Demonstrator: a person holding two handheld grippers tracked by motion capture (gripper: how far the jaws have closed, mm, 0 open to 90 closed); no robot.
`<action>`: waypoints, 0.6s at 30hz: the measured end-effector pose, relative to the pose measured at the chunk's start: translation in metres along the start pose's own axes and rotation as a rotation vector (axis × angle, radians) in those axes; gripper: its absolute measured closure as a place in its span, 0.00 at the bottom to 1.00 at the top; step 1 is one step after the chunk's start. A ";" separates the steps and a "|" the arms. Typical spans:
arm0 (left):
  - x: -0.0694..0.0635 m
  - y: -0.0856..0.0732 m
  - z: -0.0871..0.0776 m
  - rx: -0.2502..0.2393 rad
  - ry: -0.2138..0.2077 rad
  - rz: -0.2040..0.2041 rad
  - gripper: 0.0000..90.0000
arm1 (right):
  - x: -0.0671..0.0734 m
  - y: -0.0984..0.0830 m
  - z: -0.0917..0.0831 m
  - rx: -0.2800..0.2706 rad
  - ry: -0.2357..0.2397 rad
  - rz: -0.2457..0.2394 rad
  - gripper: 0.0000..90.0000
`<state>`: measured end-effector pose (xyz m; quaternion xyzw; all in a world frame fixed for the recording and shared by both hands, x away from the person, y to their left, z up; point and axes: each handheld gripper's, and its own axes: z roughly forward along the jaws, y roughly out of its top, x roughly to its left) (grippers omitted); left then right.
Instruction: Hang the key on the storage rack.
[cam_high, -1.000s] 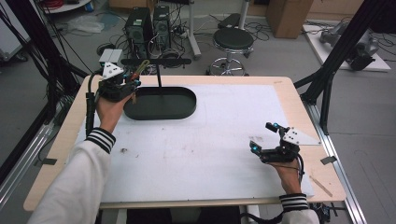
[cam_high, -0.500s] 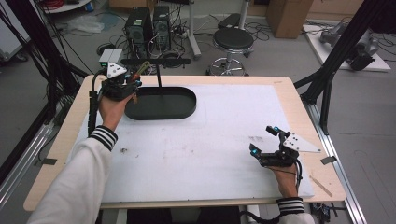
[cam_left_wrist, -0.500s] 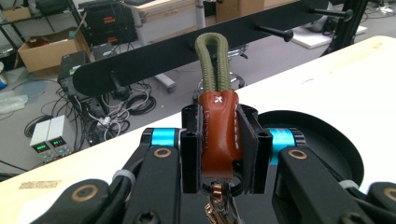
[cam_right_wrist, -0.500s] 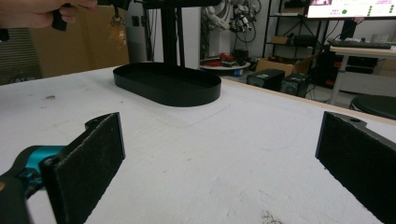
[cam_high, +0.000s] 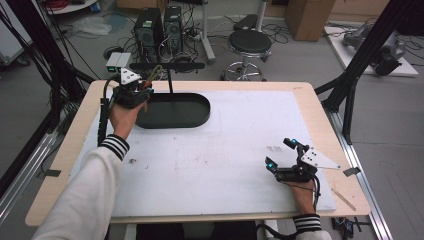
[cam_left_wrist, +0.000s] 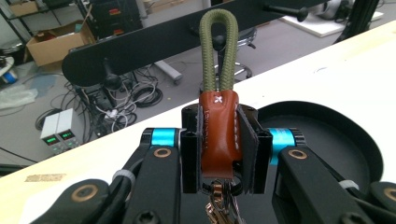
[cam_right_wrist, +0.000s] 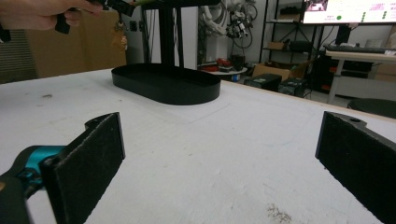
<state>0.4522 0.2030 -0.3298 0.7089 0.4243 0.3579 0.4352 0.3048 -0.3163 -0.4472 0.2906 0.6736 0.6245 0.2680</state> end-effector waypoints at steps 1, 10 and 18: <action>0.000 0.000 0.001 -0.002 0.005 -0.002 0.81 | 0.000 -0.001 0.000 0.001 0.000 0.001 0.00; -0.001 -0.004 0.010 0.015 0.040 -0.005 0.81 | 0.001 -0.003 0.000 -0.010 -0.005 -0.011 0.00; -0.001 -0.009 0.020 0.045 0.077 -0.003 0.81 | 0.001 -0.004 -0.001 -0.013 -0.008 -0.003 0.00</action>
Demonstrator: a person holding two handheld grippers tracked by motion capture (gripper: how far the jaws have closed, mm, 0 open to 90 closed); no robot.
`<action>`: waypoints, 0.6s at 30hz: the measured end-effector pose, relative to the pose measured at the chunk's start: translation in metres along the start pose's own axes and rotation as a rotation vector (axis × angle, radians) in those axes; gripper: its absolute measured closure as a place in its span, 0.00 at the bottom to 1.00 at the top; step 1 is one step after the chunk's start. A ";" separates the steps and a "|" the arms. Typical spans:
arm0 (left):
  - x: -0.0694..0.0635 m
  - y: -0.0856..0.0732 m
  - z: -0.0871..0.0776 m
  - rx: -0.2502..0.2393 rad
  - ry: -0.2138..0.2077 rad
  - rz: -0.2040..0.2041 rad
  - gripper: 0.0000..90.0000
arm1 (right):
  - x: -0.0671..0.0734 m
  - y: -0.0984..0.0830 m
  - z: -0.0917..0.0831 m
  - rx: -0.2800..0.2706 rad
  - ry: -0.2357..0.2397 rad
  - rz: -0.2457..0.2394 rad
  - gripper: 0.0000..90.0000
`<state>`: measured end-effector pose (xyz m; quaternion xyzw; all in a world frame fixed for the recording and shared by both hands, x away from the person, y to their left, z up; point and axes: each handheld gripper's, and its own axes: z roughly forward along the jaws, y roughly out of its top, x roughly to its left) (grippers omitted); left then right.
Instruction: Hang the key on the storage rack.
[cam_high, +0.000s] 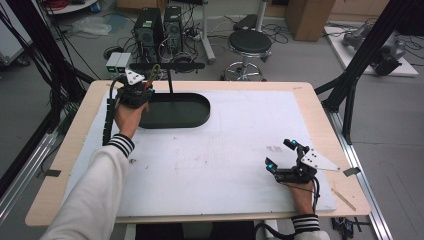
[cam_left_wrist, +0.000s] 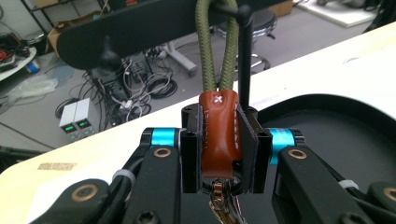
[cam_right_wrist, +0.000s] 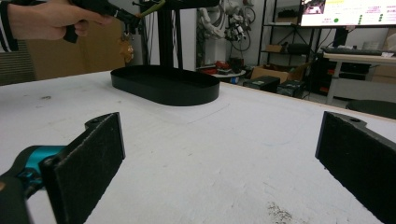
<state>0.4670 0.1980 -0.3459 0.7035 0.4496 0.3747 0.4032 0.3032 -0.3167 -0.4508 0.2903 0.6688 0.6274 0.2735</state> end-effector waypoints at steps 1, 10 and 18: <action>0.000 0.000 0.000 0.000 0.000 0.000 0.81 | 0.000 0.000 0.000 -0.001 0.000 0.002 0.00; -0.001 -0.005 0.012 0.044 -0.019 -0.009 0.81 | 0.000 0.000 0.000 -0.008 0.002 0.011 0.00; 0.003 -0.009 0.016 0.053 -0.055 -0.050 0.64 | -0.001 -0.001 0.000 -0.007 0.000 0.021 0.00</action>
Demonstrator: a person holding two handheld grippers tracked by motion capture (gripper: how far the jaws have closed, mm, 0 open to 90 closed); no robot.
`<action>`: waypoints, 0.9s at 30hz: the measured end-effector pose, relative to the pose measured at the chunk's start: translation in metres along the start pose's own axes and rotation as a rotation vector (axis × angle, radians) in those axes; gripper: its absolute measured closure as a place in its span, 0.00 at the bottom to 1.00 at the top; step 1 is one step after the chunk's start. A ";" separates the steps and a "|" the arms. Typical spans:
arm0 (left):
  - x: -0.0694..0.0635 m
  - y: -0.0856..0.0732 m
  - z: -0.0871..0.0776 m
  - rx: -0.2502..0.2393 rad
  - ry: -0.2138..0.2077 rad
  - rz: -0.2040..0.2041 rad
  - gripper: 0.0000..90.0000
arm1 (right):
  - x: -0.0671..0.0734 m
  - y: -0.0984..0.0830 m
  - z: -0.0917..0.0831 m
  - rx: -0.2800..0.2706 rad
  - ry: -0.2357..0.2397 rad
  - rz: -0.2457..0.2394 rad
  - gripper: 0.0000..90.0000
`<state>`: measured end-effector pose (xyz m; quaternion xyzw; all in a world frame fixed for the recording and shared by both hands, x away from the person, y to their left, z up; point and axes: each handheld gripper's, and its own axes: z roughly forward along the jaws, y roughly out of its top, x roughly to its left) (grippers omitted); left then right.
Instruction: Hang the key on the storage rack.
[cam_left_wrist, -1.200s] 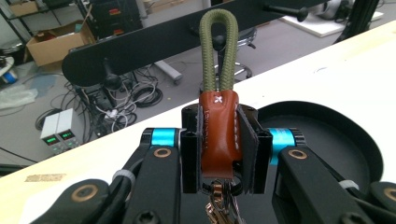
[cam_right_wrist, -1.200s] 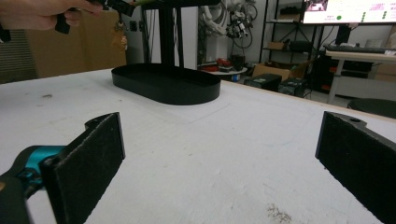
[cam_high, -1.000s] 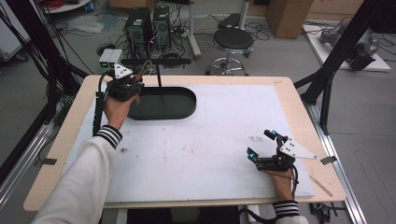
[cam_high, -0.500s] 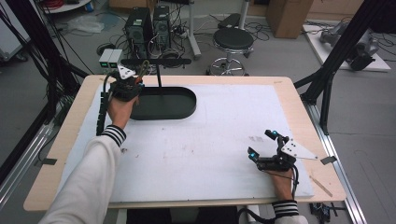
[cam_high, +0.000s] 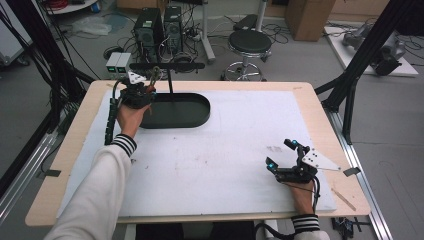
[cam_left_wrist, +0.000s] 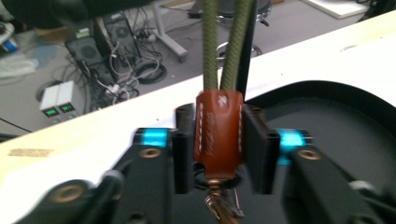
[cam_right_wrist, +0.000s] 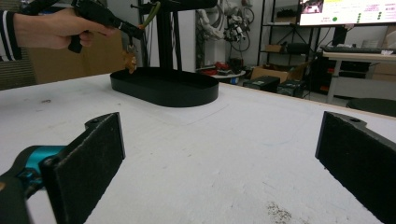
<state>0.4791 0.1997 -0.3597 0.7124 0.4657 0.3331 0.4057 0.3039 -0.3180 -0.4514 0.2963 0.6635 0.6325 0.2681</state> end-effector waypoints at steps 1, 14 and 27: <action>0.002 -0.001 0.001 0.008 -0.019 -0.006 0.64 | 0.000 0.000 0.000 0.000 0.000 0.000 0.00; 0.017 -0.013 -0.020 -0.136 -0.274 -0.063 0.02 | 0.001 0.000 0.000 0.007 -0.005 -0.010 0.00; 0.009 -0.049 -0.085 -0.271 -0.469 0.059 0.02 | 0.001 0.000 0.000 0.008 0.002 -0.009 0.00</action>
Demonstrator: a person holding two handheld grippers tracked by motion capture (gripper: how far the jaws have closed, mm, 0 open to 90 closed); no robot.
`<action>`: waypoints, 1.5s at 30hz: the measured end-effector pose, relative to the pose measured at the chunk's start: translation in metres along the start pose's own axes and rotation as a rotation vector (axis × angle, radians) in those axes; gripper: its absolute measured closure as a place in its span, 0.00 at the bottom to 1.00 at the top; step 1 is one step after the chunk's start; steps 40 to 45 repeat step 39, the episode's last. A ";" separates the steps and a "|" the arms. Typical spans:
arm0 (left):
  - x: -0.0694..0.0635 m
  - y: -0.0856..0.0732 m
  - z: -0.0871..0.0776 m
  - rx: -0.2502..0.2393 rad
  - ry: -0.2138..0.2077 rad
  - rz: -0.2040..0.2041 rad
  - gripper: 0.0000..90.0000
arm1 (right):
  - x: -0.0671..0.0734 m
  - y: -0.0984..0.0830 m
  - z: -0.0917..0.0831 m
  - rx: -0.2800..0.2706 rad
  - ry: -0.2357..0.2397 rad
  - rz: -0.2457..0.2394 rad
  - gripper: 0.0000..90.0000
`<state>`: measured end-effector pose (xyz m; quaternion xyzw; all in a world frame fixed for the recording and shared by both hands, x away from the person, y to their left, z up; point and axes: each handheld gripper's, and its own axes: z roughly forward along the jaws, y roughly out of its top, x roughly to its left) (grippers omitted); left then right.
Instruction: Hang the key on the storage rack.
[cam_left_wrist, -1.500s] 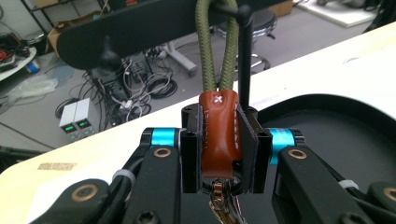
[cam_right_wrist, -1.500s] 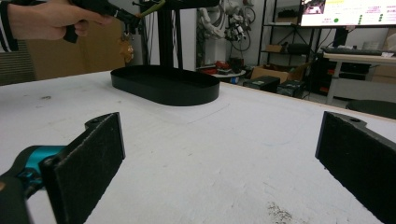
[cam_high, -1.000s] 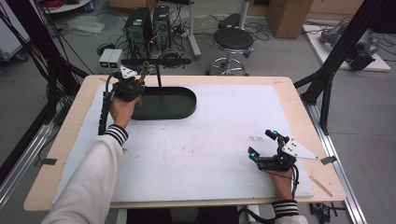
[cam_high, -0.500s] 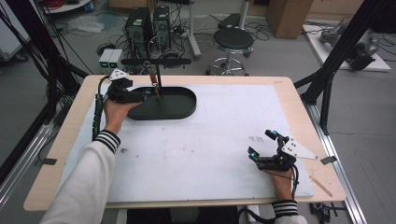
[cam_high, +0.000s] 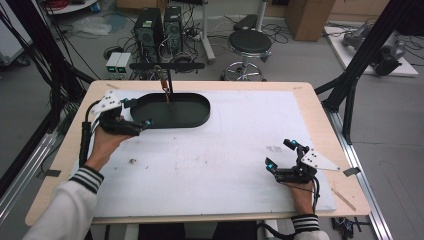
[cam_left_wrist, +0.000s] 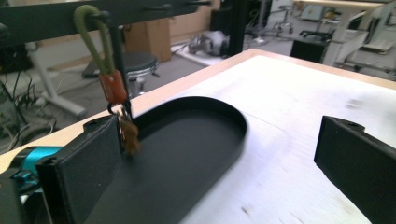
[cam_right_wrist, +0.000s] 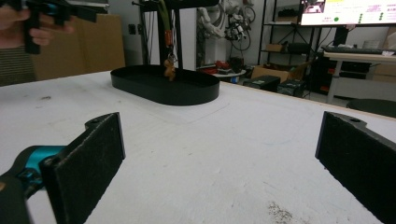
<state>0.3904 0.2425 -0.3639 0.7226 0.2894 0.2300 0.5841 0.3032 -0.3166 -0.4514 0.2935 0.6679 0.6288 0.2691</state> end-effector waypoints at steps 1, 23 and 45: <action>-0.005 -0.004 -0.008 -0.011 -0.001 0.006 0.02 | 0.000 0.000 0.000 -0.001 0.000 -0.005 0.00; -0.043 -0.107 -0.101 -0.151 0.076 -0.038 0.02 | 0.002 0.000 0.000 0.004 -0.016 -0.021 0.00; -0.045 -0.115 -0.105 -0.220 0.109 -0.037 0.02 | 0.003 0.000 0.000 0.000 -0.024 -0.031 0.00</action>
